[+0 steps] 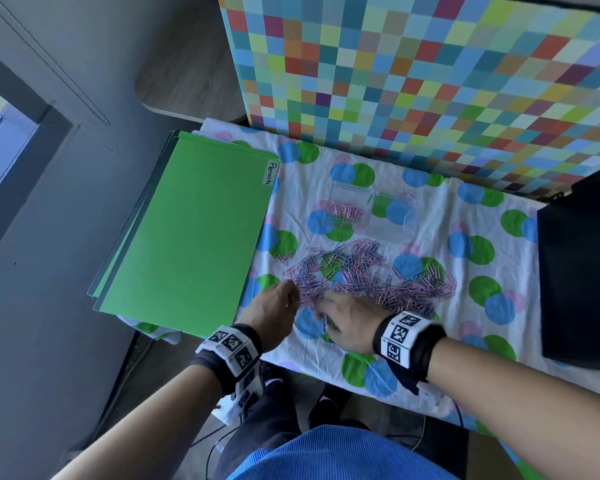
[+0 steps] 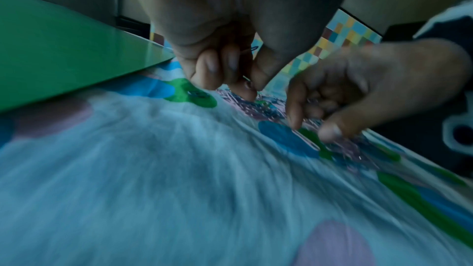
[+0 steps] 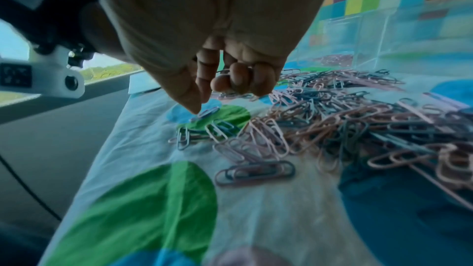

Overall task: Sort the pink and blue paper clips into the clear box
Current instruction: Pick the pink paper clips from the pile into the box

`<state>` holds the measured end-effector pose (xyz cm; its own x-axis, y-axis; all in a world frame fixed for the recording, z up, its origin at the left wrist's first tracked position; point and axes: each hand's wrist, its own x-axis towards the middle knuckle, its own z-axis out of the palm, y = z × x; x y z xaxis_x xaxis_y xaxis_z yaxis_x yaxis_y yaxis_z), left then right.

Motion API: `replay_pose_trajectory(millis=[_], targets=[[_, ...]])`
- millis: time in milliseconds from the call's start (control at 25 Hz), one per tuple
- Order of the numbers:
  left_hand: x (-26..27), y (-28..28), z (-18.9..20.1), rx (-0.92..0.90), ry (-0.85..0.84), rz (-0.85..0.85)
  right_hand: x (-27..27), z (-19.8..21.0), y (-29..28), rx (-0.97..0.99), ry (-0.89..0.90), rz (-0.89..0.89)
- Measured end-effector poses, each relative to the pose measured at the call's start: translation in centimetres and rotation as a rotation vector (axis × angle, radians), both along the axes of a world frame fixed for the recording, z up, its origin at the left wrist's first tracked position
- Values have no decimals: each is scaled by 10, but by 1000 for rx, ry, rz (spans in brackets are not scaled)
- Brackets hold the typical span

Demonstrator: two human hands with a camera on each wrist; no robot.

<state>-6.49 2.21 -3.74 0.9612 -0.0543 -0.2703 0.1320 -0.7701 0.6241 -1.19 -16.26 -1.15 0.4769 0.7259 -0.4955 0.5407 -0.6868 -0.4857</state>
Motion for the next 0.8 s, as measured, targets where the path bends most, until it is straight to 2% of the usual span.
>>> replay_pose_trajectory(millis=[80,160,200,320,400,560,640,800], targets=[[4,6,2,-38,-30,89,-1,-2,3,-44,-47,59],[11,9,5,-68,22,204,0,-5,6,-76,-69,67],[15,11,5,-142,85,287,0,-5,7,-96,-70,66],[24,16,5,-597,278,565,0,-6,4,-84,-49,14],[27,18,6,-696,325,648,0,-5,3,4,24,-114],[29,12,6,-578,348,574,5,-5,6,112,188,-342],[30,11,6,-482,304,519,8,-7,10,127,233,-420],[27,9,5,-22,139,248,13,-6,19,119,289,-514]])
